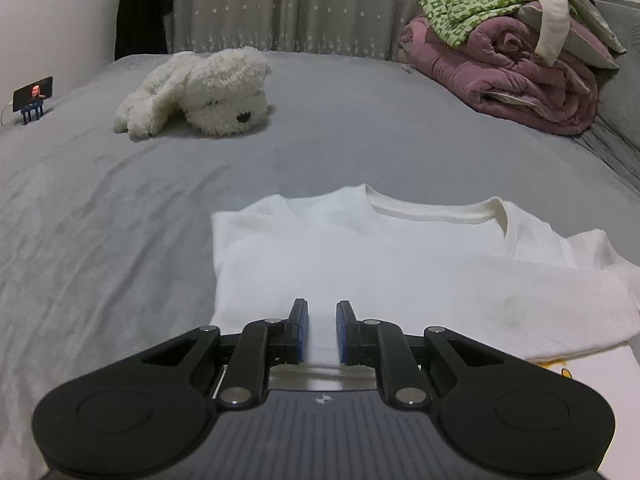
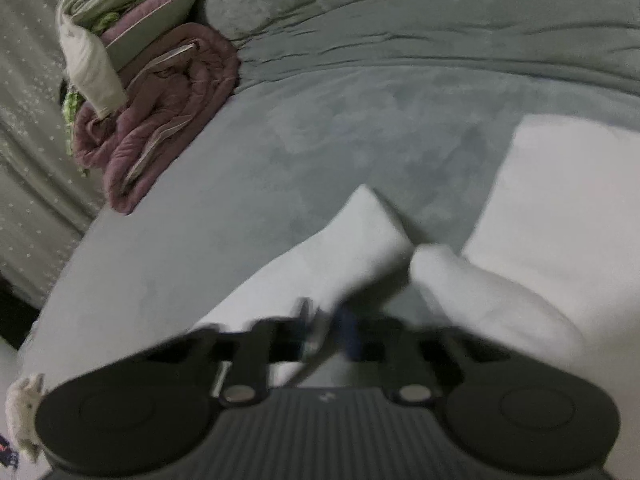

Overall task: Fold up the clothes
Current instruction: 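Grasp the white sleeve cuff with the right gripper, then lift the sleeve with the right gripper and carry it across the shirt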

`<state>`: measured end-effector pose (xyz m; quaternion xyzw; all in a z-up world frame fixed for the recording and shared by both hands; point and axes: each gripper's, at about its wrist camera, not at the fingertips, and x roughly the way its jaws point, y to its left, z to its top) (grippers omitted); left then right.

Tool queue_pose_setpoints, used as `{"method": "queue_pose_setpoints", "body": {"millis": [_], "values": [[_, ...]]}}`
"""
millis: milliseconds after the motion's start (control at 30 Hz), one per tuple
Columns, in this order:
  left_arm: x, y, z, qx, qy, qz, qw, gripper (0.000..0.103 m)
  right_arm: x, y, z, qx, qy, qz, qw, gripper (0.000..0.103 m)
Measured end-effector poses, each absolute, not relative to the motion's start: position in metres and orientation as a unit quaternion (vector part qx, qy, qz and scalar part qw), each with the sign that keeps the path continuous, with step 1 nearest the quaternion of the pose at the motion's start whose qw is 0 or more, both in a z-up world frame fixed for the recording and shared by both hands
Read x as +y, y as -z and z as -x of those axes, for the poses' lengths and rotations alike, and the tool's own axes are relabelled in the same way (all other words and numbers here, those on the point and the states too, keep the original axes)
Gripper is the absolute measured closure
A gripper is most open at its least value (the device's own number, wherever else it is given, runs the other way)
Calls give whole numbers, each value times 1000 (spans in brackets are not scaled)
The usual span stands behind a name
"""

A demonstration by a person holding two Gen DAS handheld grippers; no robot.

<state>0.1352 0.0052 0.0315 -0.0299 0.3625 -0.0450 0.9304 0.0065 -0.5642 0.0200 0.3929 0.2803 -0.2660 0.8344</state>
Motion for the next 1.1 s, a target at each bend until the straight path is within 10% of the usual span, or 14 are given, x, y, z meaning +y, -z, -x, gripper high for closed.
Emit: {"method": "queue_pose_setpoints", "body": {"millis": [1100], "values": [[-213, -30, -152, 372, 201, -8, 906, 82, -519, -105, -15, 103, 222, -237, 940, 96]]}}
